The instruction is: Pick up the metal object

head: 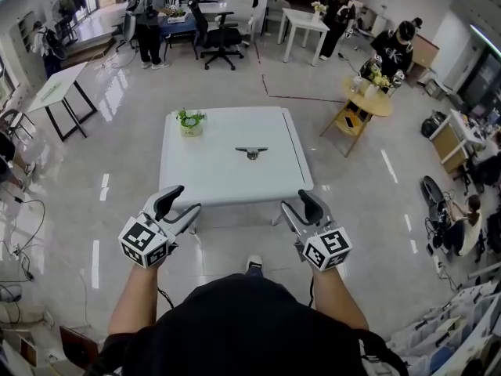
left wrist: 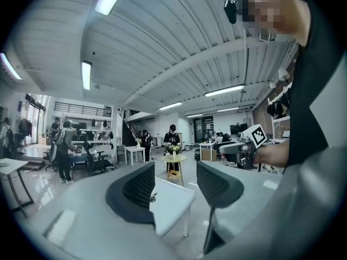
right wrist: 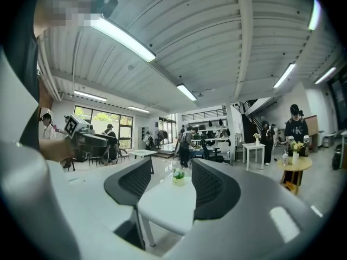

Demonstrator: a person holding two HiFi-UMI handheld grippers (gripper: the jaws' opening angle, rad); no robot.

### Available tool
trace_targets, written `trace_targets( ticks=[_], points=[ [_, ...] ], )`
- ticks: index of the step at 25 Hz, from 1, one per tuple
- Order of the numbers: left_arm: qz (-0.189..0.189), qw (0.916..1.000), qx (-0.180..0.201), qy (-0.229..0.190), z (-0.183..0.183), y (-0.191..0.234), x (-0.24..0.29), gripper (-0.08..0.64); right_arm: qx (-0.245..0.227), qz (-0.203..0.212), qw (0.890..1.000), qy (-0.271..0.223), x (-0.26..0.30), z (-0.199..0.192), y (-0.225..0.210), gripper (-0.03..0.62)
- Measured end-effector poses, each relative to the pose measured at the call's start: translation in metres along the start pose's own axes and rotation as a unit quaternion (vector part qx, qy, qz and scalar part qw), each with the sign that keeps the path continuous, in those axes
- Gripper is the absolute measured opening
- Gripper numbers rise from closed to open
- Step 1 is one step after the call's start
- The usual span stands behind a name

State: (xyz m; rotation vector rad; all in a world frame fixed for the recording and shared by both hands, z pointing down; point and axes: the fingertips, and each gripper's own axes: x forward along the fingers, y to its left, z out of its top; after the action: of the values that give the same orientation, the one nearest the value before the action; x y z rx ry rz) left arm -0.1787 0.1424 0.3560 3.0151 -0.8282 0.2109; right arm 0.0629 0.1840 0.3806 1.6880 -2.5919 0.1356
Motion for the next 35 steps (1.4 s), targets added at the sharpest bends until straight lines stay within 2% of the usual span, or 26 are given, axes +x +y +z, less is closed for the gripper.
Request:
trace_targets(
  ticks=[13, 17, 35],
  points=[
    [0.006, 0.9997, -0.013, 0.021, -0.008, 0.025, 0.066, 0.247, 0.016, 0.008, 1.000, 0.020, 0.038, -0.008, -0.060, 0.278],
    [0.010, 0.9991, -0.029, 0.030, -0.015, 0.036, 0.078, 0.249, 0.019, 0.009, 0.999, 0.033, 0.057, -0.013, -0.076, 0.285],
    [0.031, 0.9979, -0.044, 0.037, -0.018, 0.091, 0.137, 0.258, 0.022, 0.033, 0.998, 0.055, 0.126, -0.015, -0.133, 0.291]
  ],
)
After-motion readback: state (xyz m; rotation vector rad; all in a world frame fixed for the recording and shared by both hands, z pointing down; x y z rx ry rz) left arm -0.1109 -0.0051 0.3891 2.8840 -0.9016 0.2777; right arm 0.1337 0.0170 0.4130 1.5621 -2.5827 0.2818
